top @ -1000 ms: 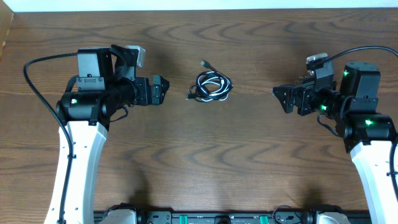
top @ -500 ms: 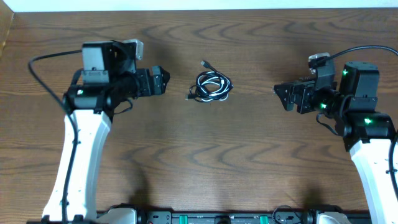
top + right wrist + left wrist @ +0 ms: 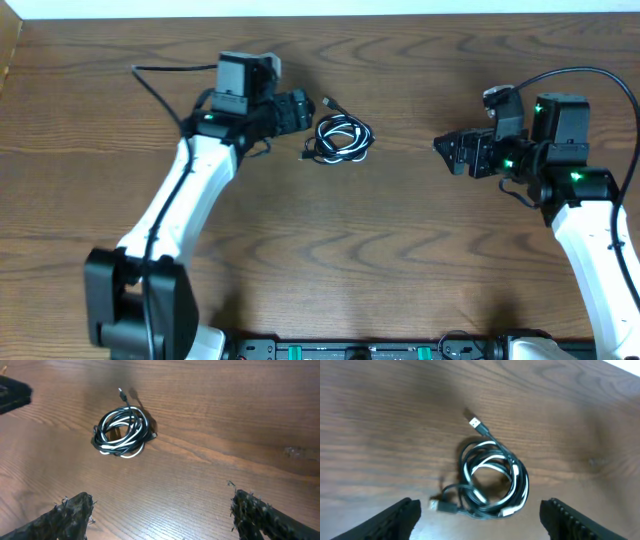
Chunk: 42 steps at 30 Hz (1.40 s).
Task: Untangle cables
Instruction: 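Lower the left gripper onto the black-and-white cable bundle and grasp it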
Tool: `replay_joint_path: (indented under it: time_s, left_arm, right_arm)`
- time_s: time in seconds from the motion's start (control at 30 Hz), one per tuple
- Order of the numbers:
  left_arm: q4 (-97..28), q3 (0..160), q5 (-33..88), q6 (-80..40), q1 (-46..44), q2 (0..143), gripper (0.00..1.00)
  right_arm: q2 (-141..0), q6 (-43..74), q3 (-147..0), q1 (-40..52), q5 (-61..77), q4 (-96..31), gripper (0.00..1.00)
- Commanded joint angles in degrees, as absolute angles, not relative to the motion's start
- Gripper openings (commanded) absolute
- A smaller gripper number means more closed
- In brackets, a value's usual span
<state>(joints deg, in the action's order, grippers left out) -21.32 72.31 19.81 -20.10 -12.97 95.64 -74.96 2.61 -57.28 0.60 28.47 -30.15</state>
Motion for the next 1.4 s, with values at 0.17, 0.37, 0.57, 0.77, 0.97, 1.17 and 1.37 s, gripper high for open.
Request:
replay_joint_path:
  time_s: [0.17,0.37,0.57,0.77,0.97,1.17,1.37]
  left_arm:
    - [-18.02,73.36,10.9,-31.92,-18.13,103.44,0.75]
    - [-17.17,73.36,5.63,-32.29,-21.08,105.45,0.67]
    - [-17.26,73.36,0.1,-32.27,-22.37,107.04,0.57]
    - [-16.88,73.36,-1.13,-34.85,-22.15,109.34,0.54]
    - [-15.42,73.36,-0.49,-18.74,-20.62,111.24,0.55]
    - [-17.06,73.36,10.63,-3.95,-15.68,111.11,0.55]
    - [-17.04,72.95,22.35,7.46,-12.6,111.24,0.55]
  right_arm:
    - [-76.55,3.2,-58.43,0.86,28.4,-29.8,0.82]
    - [-77.06,3.18,-58.43,0.84,28.36,-29.76,0.82]
    - [-77.38,3.2,-58.43,0.84,27.11,-29.8,0.82]
    - [-78.22,3.86,-58.39,0.86,27.11,-30.02,0.81]
    - [-78.89,3.84,-58.39,0.86,27.11,-30.92,0.81]
    - [-78.89,3.81,-58.39,0.84,25.96,-31.24,0.83]
    - [-78.89,3.81,-58.39,0.86,25.36,-31.2,0.84]
